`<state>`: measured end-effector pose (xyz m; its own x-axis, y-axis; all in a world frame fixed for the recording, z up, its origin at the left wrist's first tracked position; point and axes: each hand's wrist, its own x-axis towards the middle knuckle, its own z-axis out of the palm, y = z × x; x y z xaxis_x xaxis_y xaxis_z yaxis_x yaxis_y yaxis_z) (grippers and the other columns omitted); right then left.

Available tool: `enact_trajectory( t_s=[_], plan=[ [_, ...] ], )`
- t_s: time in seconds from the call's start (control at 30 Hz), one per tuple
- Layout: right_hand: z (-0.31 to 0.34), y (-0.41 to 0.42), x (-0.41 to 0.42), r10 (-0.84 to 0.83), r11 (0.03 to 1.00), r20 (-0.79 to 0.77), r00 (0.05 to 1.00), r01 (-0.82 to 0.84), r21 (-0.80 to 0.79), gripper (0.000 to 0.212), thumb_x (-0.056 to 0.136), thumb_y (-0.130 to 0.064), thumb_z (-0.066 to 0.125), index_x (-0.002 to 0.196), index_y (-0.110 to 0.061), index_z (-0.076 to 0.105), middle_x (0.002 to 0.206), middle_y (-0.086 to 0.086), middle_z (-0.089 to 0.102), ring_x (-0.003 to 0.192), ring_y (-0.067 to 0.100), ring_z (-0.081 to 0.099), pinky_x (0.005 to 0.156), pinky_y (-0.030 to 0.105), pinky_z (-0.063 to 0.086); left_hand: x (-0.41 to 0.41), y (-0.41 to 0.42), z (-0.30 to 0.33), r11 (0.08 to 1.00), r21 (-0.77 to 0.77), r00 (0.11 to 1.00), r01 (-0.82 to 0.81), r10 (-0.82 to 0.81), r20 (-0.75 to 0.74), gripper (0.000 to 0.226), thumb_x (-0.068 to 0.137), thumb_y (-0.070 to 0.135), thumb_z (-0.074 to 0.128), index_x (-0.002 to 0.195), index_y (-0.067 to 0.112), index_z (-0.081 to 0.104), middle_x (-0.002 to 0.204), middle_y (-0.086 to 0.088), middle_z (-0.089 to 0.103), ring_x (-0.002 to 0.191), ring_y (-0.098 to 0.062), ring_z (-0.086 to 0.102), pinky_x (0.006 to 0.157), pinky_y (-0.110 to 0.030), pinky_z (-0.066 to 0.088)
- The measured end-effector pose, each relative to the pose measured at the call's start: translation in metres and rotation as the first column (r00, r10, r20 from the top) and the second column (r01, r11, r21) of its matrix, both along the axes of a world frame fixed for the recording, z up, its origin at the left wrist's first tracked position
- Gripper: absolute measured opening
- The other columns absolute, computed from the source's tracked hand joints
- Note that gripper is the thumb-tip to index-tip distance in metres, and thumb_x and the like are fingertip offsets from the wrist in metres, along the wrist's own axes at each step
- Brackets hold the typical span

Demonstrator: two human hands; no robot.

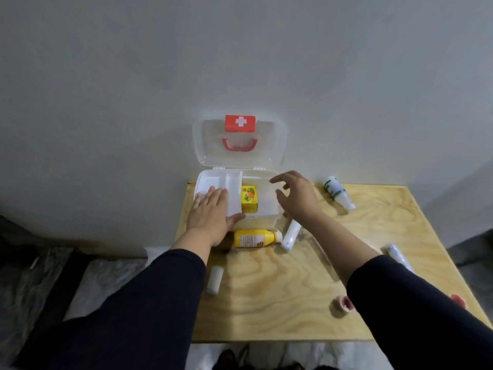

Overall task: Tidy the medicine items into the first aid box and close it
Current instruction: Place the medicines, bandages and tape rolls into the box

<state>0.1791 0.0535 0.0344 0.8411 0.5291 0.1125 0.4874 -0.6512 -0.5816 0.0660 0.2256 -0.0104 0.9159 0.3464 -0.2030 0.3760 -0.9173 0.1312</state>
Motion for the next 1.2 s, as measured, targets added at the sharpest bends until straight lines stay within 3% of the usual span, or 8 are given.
enact_trajectory(
  t_s=[0.17, 0.3, 0.43, 0.67, 0.97, 1.07, 1.2],
  plan=[
    [-0.025, -0.078, -0.011, -0.230, 0.966, -0.042, 0.972, 0.223, -0.128, 0.025, 0.085, -0.014, 0.062, 0.108, -0.018, 0.068, 0.117, 0.008, 0.062, 0.103, 0.025, 0.059, 0.081, 0.029, 0.045, -0.001, 0.002, -0.004, 1.000, 0.022, 1.000, 0.005, -0.005, 0.001, 0.088, 0.090, 0.070, 0.018, 0.156, 0.014, 0.004, 0.165, 0.000, 0.003, 0.152, -0.016, -0.004, 0.124, -0.039, -0.002],
    [-0.051, -0.125, -0.031, -0.376, 0.892, -0.094, 0.922, 0.333, -0.306, 0.033, 0.082, -0.033, 0.066, 0.114, -0.025, 0.063, 0.127, 0.006, 0.055, 0.120, 0.028, 0.047, 0.091, 0.039, 0.047, -0.002, 0.001, -0.006, 0.999, 0.036, 1.000, 0.015, -0.016, 0.009, 0.088, 0.089, 0.070, 0.017, 0.156, 0.014, 0.004, 0.165, -0.001, 0.002, 0.152, -0.017, -0.003, 0.124, -0.040, -0.001],
    [-0.070, -0.144, -0.048, -0.464, 0.840, -0.134, 0.875, 0.388, -0.378, 0.040, 0.078, -0.050, 0.064, 0.114, -0.033, 0.060, 0.121, 0.002, 0.054, 0.116, 0.029, 0.048, 0.089, 0.041, 0.048, -0.001, 0.002, -0.007, 0.999, 0.039, 1.000, 0.019, -0.020, 0.014, 0.088, 0.088, 0.071, 0.016, 0.156, 0.015, 0.004, 0.165, -0.002, 0.002, 0.152, -0.018, -0.003, 0.124, -0.041, 0.001],
    [-0.074, -0.143, -0.049, -0.457, 0.875, -0.162, 0.875, 0.409, -0.259, 0.038, 0.080, -0.030, 0.066, 0.117, -0.026, 0.059, 0.112, 0.010, 0.061, 0.108, 0.034, 0.054, 0.079, 0.035, 0.045, -0.001, 0.002, -0.008, 0.998, 0.054, 0.999, 0.028, -0.029, 0.014, 0.088, 0.088, 0.070, 0.015, 0.156, 0.015, 0.004, 0.165, -0.002, 0.002, 0.152, -0.019, -0.003, 0.124, -0.041, 0.001],
    [0.004, -0.089, -0.011, -0.207, 0.969, 0.000, 0.978, 0.205, -0.137, 0.053, 0.079, -0.023, 0.071, 0.130, -0.018, 0.054, 0.131, 0.002, 0.060, 0.120, 0.025, 0.054, 0.091, 0.031, 0.044, -0.001, 0.001, -0.007, 1.000, 0.024, 1.000, 0.019, -0.019, 0.006, 0.087, 0.089, 0.070, 0.017, 0.156, 0.016, 0.002, 0.165, -0.001, 0.000, 0.152, -0.019, -0.005, 0.124, -0.041, 0.000],
    [0.020, -0.059, 0.002, -0.043, 0.966, 0.075, 0.996, 0.060, -0.253, 0.052, 0.080, -0.023, 0.067, 0.130, -0.019, 0.055, 0.131, 0.003, 0.060, 0.119, 0.027, 0.052, 0.096, 0.034, 0.044, -0.001, 0.001, -0.006, 1.000, 0.018, 1.000, 0.015, -0.016, 0.013, 0.089, 0.088, 0.071, 0.016, 0.156, 0.016, 0.002, 0.165, -0.001, 0.001, 0.152, -0.018, -0.005, 0.124, -0.040, -0.001],
    [0.028, -0.017, 0.013, 0.168, 0.874, 0.143, 0.975, -0.081, -0.479, 0.046, 0.083, -0.019, 0.060, 0.128, -0.021, 0.056, 0.131, 0.002, 0.059, 0.118, 0.027, 0.049, 0.096, 0.038, 0.046, -0.002, 0.000, -0.004, 1.000, 0.012, 1.000, 0.012, -0.012, 0.018, 0.089, 0.088, 0.071, 0.016, 0.156, 0.015, 0.003, 0.165, -0.001, 0.001, 0.152, -0.018, -0.005, 0.124, -0.040, -0.002]
  ],
)
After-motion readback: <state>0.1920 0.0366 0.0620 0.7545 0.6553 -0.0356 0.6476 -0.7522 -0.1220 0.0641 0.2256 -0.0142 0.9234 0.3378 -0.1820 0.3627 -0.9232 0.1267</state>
